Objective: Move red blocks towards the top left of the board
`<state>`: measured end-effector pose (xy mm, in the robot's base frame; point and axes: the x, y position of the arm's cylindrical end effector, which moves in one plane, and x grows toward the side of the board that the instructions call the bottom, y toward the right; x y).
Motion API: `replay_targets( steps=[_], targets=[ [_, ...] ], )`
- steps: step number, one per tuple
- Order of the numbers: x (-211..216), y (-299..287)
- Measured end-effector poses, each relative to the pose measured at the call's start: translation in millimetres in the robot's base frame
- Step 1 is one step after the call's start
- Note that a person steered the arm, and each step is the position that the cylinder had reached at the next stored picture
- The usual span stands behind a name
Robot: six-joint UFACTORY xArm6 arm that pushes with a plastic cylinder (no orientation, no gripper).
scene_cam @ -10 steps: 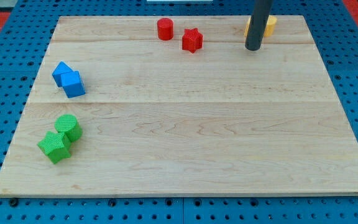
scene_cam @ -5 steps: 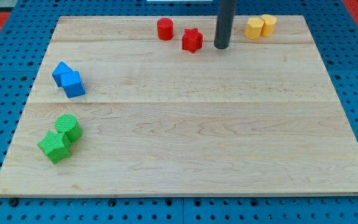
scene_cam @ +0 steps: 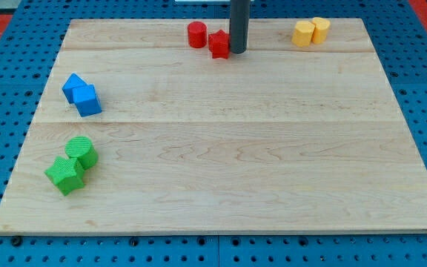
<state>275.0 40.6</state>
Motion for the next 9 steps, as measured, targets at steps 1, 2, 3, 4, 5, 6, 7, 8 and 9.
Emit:
replay_targets(
  steps=[1,2,3,4,5,6,7,8,9],
  targets=[
    [0,1],
    [-18,-4],
    [-36,-11],
    [-41,-71],
    [-48,-137],
    [-55,-221],
    [-58,-202],
    [-63,-71],
    [5,-53]
  ],
)
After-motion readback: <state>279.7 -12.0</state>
